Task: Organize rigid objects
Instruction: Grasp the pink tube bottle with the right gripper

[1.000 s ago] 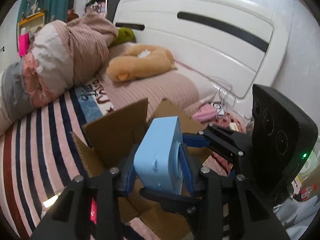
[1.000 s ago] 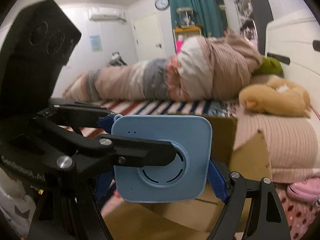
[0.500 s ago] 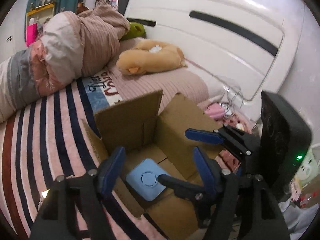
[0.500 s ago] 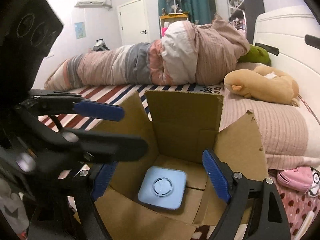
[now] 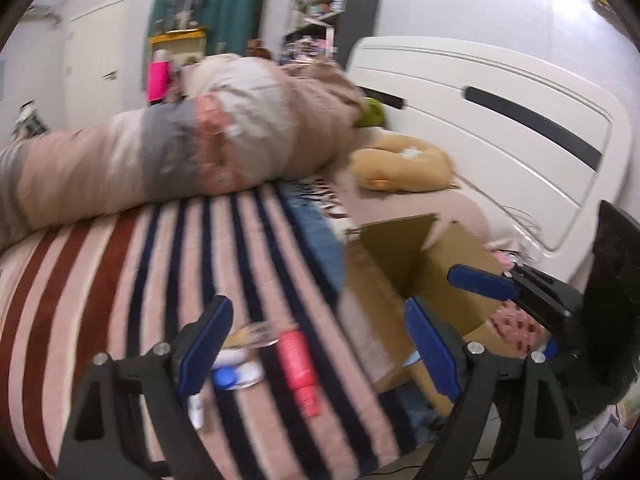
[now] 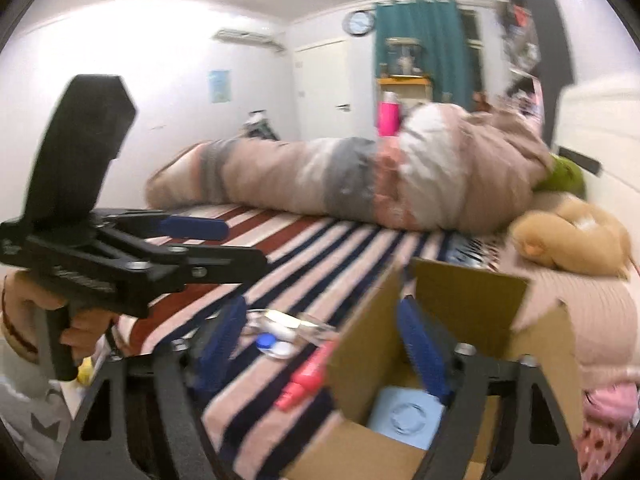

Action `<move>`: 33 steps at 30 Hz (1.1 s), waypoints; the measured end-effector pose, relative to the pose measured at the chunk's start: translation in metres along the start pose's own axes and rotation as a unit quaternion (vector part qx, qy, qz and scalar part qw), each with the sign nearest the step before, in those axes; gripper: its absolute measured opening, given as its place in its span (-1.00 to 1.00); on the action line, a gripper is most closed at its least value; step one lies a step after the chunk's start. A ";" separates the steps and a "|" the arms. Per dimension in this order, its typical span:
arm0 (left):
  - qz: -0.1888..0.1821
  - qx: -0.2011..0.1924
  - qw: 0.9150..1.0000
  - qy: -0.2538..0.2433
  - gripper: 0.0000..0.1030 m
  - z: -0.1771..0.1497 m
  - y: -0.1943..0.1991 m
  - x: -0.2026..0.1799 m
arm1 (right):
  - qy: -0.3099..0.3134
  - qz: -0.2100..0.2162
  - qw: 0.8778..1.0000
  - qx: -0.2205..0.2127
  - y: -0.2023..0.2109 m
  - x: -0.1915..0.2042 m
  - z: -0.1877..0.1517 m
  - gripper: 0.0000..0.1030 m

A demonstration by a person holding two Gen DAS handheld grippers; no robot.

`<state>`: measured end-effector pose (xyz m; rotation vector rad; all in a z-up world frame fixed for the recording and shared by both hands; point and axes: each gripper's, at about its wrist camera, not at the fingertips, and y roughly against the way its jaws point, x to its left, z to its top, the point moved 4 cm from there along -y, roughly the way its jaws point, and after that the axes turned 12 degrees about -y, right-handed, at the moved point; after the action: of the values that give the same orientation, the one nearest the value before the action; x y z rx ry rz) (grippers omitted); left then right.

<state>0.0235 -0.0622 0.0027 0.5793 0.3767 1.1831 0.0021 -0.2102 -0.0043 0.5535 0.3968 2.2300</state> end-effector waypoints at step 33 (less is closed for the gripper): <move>0.061 0.051 0.989 0.121 0.66 -0.165 -0.020 0.145 | -0.046 -0.147 0.968 0.199 -0.201 -0.006 -0.110 -0.47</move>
<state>-0.0044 0.1062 -0.1369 0.5548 0.6187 1.3633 0.0750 -0.0973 -0.1896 0.7505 0.8327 1.8376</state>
